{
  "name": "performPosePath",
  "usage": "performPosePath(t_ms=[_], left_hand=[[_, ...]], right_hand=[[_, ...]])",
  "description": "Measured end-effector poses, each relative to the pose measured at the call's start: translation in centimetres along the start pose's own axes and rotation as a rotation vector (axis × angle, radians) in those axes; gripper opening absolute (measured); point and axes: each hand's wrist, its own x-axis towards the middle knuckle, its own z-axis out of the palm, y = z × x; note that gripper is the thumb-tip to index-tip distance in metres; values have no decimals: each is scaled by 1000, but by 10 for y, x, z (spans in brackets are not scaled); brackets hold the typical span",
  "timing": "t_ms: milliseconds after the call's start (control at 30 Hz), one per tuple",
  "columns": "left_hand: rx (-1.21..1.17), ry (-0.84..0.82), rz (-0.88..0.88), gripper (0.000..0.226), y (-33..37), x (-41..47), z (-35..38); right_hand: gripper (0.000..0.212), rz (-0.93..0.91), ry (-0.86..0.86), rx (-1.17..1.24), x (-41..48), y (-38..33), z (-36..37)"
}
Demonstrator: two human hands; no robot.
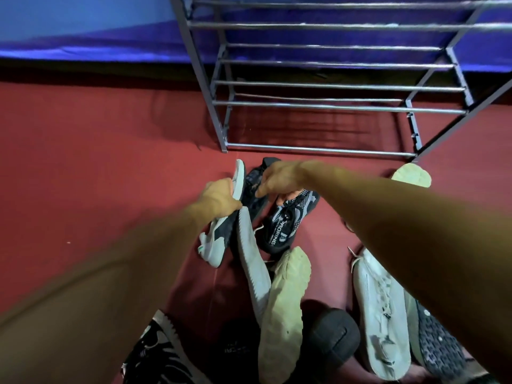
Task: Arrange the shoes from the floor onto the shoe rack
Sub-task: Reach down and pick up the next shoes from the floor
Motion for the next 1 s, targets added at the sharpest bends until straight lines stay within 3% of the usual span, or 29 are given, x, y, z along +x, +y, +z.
performPosePath(t_ms=[133, 333, 600, 767, 1000], left_hand=[[4, 5, 35, 22, 4, -1, -1], [-19, 52, 118, 28, 23, -13, -38], [28, 129, 256, 26, 61, -56, -85], [-75, 199, 261, 27, 102, -80, -119], [-443, 436, 147, 37, 137, -92, -129]], right_hand=[[35, -9, 18, 9, -8, 4, -4], [31, -54, 71, 31, -39, 7, -10], [45, -111, 334, 362, -110, 15, -47], [30, -207, 269, 455, -152, 25, -62], [45, -258, -20, 543, -167, 11, -53]])
